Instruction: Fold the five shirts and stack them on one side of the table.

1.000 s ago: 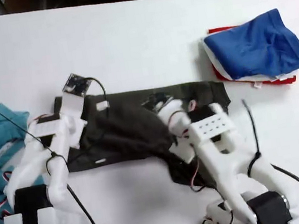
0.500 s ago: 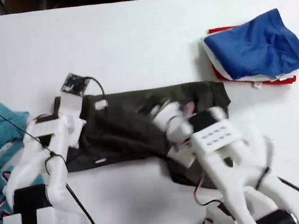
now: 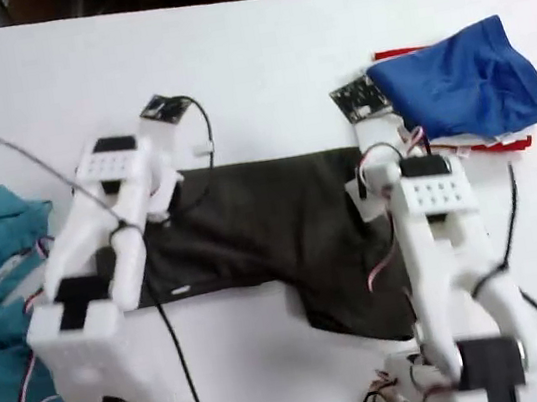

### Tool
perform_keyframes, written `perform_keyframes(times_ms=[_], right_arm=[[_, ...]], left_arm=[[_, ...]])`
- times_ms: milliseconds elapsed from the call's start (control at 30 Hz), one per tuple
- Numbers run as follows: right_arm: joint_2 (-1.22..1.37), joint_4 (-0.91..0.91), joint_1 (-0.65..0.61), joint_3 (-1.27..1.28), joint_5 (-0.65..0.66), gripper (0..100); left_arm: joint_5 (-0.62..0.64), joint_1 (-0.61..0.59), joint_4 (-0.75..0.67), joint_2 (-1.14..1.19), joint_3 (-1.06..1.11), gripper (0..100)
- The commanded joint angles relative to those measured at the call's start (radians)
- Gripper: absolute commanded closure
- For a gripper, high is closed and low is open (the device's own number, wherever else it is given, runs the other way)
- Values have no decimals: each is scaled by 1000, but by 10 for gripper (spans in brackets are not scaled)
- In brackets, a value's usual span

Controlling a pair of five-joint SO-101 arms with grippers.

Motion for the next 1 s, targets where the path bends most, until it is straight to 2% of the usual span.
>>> perform_keyframes(times_ms=[0,300,467,633,767,967], right_arm=[[136,-10,8,-147,-6,979],[403,-10,54,-327,0,979],[447,-12,119,-384,0,979],[453,-10,105,-394,2,979],[453,-18,56,-396,2,979],[435,7,-4,-428,-6,979]], left_arm=[[2,0,95,77,-159,976],[-2,-170,304,345,-498,976],[-2,-239,446,528,-773,976],[-2,-262,578,686,-1059,976],[-2,-262,592,733,-1196,976],[-61,-265,595,683,-1205,976]])
